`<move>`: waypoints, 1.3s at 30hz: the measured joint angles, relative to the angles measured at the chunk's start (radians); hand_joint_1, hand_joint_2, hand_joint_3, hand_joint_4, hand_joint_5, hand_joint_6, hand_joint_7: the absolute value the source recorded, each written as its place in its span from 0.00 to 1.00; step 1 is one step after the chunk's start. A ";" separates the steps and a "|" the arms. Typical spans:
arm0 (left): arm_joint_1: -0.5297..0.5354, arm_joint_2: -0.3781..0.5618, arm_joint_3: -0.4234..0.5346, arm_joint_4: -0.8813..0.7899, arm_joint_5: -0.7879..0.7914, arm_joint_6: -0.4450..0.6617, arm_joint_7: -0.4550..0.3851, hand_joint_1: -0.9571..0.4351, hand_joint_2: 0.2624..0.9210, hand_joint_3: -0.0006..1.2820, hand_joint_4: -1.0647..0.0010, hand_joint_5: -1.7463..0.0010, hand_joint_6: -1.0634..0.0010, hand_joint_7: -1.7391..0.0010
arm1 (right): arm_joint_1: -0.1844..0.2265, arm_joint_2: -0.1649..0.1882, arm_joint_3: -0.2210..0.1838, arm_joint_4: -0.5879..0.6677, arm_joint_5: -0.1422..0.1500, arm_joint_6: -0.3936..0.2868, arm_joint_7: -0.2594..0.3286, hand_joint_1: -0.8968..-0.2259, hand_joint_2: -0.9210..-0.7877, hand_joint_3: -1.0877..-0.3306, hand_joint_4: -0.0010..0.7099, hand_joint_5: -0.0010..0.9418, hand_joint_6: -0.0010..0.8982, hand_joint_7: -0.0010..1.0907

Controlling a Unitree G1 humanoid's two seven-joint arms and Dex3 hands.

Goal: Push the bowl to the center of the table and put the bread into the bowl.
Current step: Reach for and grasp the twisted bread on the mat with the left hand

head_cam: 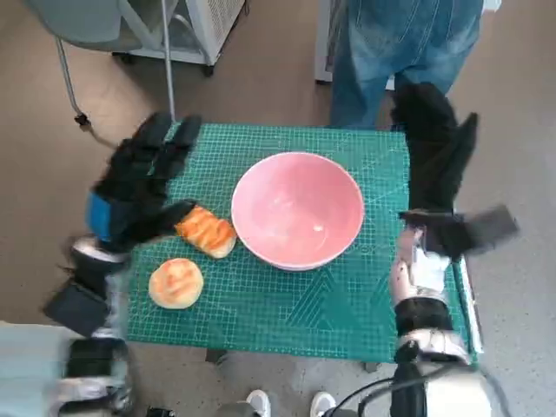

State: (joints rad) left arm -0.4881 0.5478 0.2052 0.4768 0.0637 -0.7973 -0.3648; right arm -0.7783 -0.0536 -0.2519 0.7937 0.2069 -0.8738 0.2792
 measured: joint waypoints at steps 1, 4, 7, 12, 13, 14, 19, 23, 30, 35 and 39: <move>-0.010 0.030 0.000 0.008 0.015 0.001 0.002 0.63 1.00 0.10 0.84 1.00 0.70 1.00 | 0.018 -0.001 0.010 -0.041 0.000 -0.002 0.007 0.52 0.00 0.40 0.34 0.00 0.00 0.61; -0.035 0.099 -0.001 0.032 0.042 0.011 0.002 0.63 1.00 0.08 0.85 1.00 0.70 1.00 | 0.064 -0.002 0.041 -0.156 0.005 0.002 0.026 0.51 0.00 0.40 0.34 0.00 0.00 0.63; -0.049 0.145 -0.008 0.042 0.051 0.026 -0.007 0.63 0.99 0.05 0.85 1.00 0.71 1.00 | 0.100 -0.004 0.065 -0.239 0.013 0.022 0.036 0.51 0.00 0.41 0.35 0.01 0.00 0.65; -0.056 0.211 -0.033 0.045 0.052 0.077 -0.056 0.63 0.96 0.03 0.85 1.00 0.70 1.00 | 0.154 -0.005 0.099 -0.366 0.032 0.069 0.045 0.49 0.00 0.41 0.36 0.01 0.00 0.65; -0.056 0.220 -0.039 0.044 0.052 0.090 -0.069 0.62 0.95 0.02 0.84 1.00 0.70 1.00 | 0.163 -0.004 0.104 -0.385 0.034 0.077 0.046 0.49 0.00 0.41 0.37 0.02 0.00 0.65; -0.057 0.227 -0.045 0.044 0.052 0.104 -0.080 0.62 0.94 0.02 0.84 1.00 0.70 1.00 | 0.169 -0.005 0.107 -0.398 0.035 0.084 0.047 0.49 0.00 0.41 0.37 0.02 0.00 0.65; -0.069 0.243 -0.089 0.046 0.056 0.173 -0.130 0.62 0.92 0.01 0.83 1.00 0.68 0.99 | 0.188 -0.006 0.118 -0.436 0.046 0.107 0.048 0.49 0.00 0.41 0.37 0.02 0.00 0.66; -0.095 0.245 -0.138 0.052 0.102 0.196 -0.150 0.62 0.90 0.00 0.82 0.99 0.67 0.99 | 0.192 -0.006 0.123 -0.444 0.045 0.112 0.048 0.50 0.00 0.41 0.37 0.02 0.00 0.66; -0.146 0.245 -0.241 0.056 0.218 0.220 -0.162 0.65 0.88 0.00 0.81 0.99 0.65 0.99 | 0.197 -0.009 0.130 -0.444 0.041 0.112 0.047 0.51 0.00 0.41 0.37 0.02 0.00 0.66; -0.178 0.245 -0.313 0.070 0.333 0.221 -0.141 0.67 0.87 0.00 0.80 0.99 0.63 0.99 | 0.199 -0.012 0.133 -0.446 0.040 0.114 0.047 0.51 0.00 0.40 0.37 0.02 0.00 0.66; -0.203 0.244 -0.368 0.093 0.421 0.219 -0.106 0.68 0.86 0.00 0.79 0.99 0.63 0.99 | 0.203 -0.014 0.134 -0.453 0.039 0.122 0.047 0.51 0.00 0.40 0.37 0.02 0.00 0.66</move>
State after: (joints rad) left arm -0.6914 0.7920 -0.1624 0.5694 0.4845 -0.5779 -0.4706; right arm -0.5752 -0.0680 -0.1181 0.3411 0.2464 -0.7515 0.3259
